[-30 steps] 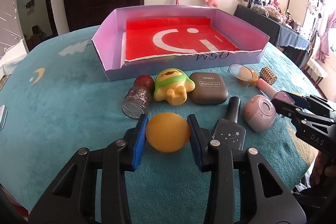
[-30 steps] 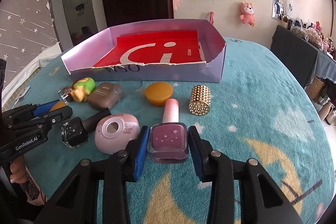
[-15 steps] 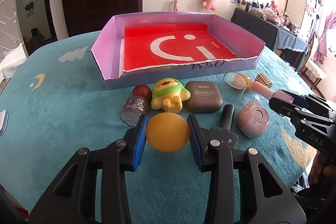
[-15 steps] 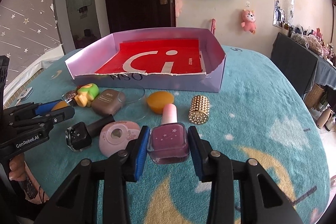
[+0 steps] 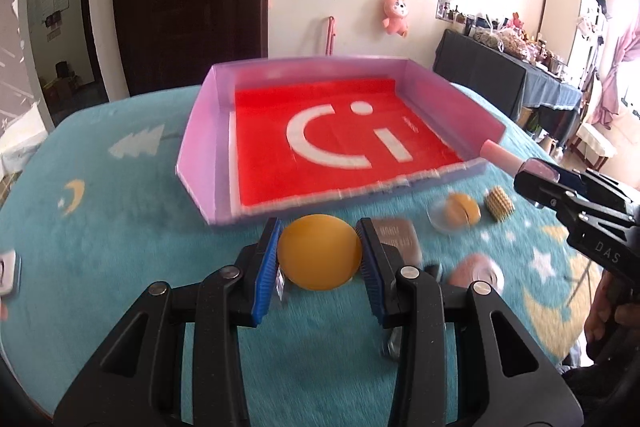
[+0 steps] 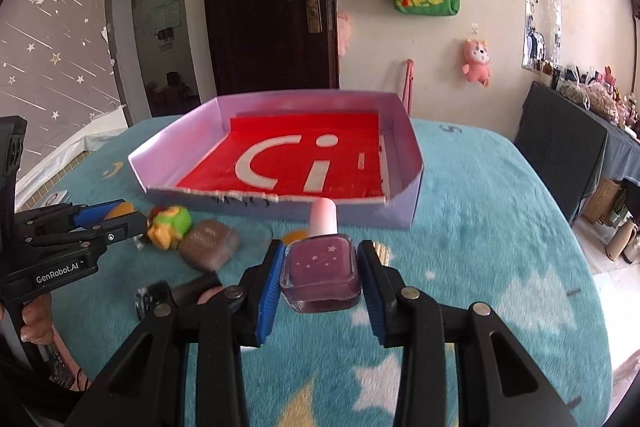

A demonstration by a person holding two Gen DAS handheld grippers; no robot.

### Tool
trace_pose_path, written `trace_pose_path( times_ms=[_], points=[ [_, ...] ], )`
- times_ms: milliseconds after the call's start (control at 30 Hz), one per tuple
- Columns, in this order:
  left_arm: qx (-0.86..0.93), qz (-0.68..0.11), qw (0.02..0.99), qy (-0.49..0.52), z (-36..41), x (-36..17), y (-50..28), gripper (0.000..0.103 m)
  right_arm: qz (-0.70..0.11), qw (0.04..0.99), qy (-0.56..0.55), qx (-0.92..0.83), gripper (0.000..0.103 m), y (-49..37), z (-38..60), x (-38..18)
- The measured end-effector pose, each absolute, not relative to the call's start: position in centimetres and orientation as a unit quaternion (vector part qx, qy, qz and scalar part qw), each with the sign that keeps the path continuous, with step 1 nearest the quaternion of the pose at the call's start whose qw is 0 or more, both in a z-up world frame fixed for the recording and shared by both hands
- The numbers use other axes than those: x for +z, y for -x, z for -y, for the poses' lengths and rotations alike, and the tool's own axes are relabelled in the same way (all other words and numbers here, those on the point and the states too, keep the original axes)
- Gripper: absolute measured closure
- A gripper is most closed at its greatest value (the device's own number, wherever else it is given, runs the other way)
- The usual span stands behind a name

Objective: Organize rigid objects
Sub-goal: 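Carry both items into the red-lined box and open both tools to release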

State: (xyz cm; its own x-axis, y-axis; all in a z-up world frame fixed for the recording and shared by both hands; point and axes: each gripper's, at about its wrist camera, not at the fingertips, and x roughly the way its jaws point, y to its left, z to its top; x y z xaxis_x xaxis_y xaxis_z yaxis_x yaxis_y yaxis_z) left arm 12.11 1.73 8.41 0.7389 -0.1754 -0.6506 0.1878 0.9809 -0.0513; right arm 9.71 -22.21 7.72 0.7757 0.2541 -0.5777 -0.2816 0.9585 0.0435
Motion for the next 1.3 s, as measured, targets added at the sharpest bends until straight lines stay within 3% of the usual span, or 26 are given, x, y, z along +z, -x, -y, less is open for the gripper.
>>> trace_pose_path(
  times_ms=[267, 567, 1300],
  points=[
    [-0.1, -0.379, 0.92, -0.024, -1.9, 8.8, -18.4, 0.067, -0.295, 0.941, 0.04, 0.164, 0.064, -15.8, 21.6, 10.1],
    [-0.103, -0.434, 0.894, -0.052, -1.7, 7.0, -22.6, 0.067, -0.354, 0.914, 0.103, 0.171, 0.064, -22.4, 19.8, 8.6],
    [-0.113, -0.485, 0.863, -0.085, -1.1, 5.0, -25.3, 0.067, -0.456, 0.841, 0.222, 0.186, 0.064, -26.2, 17.5, 5.1]
  ],
)
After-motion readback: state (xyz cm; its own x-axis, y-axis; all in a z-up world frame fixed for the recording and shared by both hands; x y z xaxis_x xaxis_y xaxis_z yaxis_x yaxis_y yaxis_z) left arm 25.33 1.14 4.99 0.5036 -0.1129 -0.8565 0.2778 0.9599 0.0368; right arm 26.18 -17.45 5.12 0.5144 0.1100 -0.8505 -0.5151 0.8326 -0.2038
